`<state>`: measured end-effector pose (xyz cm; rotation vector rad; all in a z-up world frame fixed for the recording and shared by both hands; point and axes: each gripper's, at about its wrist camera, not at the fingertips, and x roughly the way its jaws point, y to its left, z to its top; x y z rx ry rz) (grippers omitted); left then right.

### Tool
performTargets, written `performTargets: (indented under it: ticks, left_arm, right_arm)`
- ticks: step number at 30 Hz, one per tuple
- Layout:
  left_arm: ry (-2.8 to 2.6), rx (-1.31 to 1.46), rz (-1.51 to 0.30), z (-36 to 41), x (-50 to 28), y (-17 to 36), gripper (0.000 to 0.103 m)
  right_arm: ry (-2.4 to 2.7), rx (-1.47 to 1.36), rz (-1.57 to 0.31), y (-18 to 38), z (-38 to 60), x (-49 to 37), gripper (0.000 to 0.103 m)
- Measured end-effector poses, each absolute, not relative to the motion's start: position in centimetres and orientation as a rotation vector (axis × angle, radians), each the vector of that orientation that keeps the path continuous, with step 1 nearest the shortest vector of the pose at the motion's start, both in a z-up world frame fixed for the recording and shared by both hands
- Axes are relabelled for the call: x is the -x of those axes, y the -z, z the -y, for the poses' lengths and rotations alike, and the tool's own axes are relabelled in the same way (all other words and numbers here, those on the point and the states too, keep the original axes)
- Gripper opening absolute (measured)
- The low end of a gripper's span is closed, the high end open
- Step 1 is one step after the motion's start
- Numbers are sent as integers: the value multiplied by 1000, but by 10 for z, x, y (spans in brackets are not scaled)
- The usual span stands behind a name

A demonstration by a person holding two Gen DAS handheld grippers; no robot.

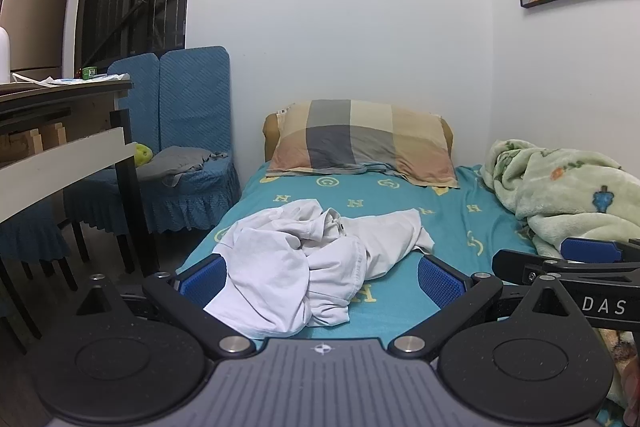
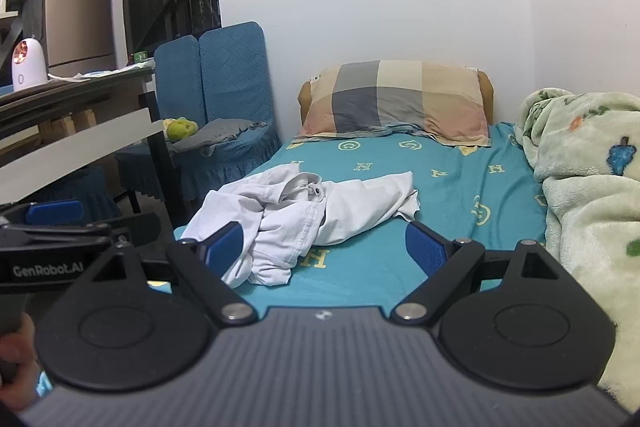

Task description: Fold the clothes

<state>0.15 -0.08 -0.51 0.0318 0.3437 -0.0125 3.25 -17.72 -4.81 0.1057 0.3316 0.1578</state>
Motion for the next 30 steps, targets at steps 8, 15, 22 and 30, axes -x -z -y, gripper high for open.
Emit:
performTargets:
  ticks: [8, 15, 22, 30]
  left_arm:
    - [16, -30, -352, 1, -1, 7, 103]
    - [21, -35, -349, 3, -1, 7, 103]
    - [26, -31, -348, 2, -1, 8, 102]
    - [43, -28, -350, 2, -1, 8, 100]
  right_arm:
    - [-156, -108, -339, 48, 178, -34, 90]
    - [-150, -105, -337, 48, 178, -34, 90]
    - [-149, -105, -338, 47, 180, -34, 90]
    - [-145, -111, -338, 46, 181, -34, 90]
